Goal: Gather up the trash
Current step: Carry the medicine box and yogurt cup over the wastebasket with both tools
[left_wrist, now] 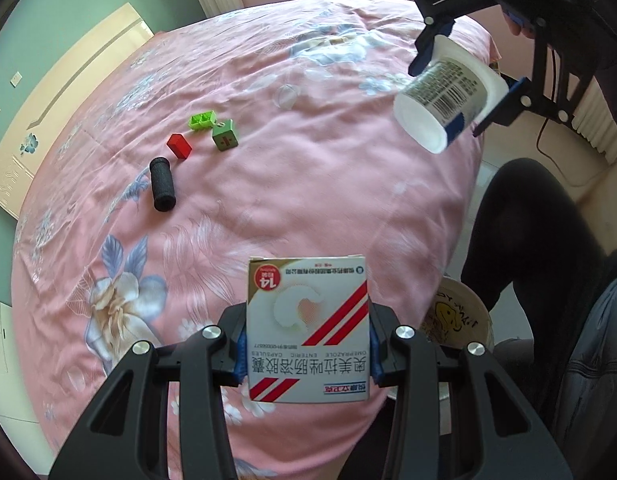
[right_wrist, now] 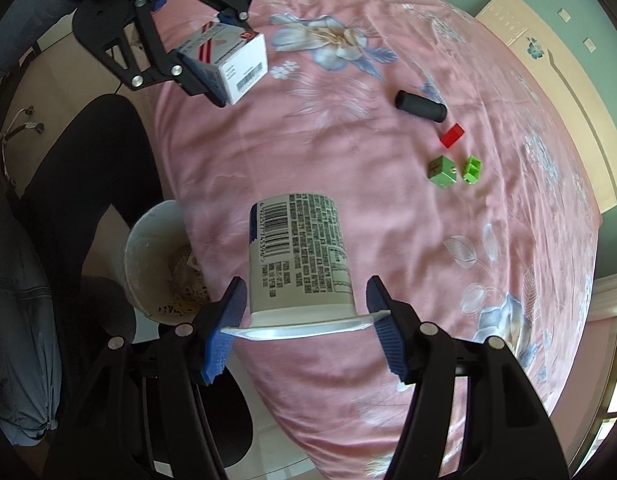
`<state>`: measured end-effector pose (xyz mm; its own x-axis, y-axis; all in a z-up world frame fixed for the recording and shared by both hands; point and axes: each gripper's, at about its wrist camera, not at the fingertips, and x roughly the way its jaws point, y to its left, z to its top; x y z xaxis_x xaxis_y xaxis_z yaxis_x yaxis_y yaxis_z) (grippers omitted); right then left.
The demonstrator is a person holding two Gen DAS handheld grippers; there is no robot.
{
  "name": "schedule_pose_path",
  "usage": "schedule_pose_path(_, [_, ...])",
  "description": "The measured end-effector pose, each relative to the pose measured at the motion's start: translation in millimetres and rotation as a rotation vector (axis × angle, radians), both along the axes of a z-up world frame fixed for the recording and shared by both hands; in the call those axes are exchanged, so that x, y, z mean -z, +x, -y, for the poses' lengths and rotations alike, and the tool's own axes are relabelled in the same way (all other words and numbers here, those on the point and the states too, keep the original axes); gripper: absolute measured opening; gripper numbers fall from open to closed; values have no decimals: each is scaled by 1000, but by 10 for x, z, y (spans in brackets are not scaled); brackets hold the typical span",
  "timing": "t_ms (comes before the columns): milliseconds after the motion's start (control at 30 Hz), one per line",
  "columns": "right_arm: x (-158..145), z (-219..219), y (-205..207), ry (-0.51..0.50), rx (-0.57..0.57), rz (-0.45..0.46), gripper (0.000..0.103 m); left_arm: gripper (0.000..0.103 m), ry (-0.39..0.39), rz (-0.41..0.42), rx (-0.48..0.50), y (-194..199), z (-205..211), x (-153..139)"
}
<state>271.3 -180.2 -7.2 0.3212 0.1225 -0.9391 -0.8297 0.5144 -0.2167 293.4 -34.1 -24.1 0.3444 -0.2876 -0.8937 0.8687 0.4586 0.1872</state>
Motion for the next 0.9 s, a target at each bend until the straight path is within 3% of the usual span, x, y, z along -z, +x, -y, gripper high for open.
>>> schedule_pose_path(900, [449,-626,-1174,-21,-92,-37,62,45,-5,-56,46,-1024,-152,444])
